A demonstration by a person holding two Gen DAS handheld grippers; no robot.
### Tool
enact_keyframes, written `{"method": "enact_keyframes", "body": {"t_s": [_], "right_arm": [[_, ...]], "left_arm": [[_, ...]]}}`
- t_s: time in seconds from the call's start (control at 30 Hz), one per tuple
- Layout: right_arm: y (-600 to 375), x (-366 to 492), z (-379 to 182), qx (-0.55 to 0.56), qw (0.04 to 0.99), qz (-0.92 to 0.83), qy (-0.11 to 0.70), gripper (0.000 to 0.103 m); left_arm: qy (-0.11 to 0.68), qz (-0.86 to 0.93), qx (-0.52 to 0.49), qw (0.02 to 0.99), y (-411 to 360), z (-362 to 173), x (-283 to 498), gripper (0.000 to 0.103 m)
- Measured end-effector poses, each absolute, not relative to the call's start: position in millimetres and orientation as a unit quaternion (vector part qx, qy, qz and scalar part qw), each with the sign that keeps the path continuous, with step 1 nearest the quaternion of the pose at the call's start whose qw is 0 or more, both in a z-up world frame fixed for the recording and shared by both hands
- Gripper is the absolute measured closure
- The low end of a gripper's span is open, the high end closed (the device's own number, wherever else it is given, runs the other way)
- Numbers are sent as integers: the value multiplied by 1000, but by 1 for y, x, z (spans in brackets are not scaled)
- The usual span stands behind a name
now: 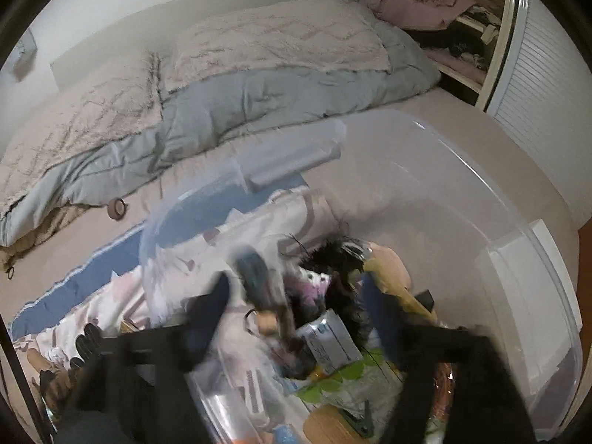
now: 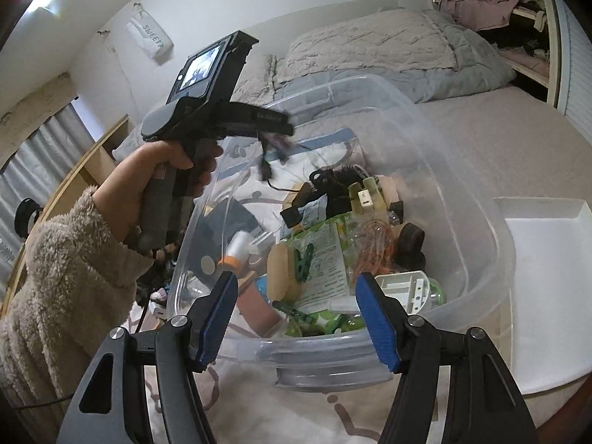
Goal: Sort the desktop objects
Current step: 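Lower the left gripper into the bin and open it, releasing the crocheted piece, then move both empty grippers back away from the bin over the sheet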
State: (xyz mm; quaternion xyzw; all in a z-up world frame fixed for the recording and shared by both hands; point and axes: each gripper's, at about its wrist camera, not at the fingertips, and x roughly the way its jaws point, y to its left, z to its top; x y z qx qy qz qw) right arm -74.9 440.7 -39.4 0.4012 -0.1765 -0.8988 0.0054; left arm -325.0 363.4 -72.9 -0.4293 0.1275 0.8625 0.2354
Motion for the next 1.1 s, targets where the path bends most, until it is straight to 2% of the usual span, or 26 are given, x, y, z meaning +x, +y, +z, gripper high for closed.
{"method": "enact_keyframes", "body": {"t_s": [0.77, 0.87, 0.97, 1.07, 1.1], "right_arm": [[434, -77, -33, 384, -11, -904, -184, 36], [433, -77, -28, 381, -27, -907, -176, 36], [432, -77, -22, 372, -52, -912, -164, 36], [435, -73, -15, 351, -67, -918, -174, 0], [436, -72, -13, 344, -71, -919, -177, 0]], "left_arm": [[123, 869, -389, 280, 351, -46, -275, 23], [119, 872, -382, 282, 345, -38, -265, 12], [116, 877, -372, 283, 336, -28, -253, 10], [110, 879, -367, 284, 324, -18, -241, 5], [108, 882, -361, 282, 317, -12, -236, 2]]}}
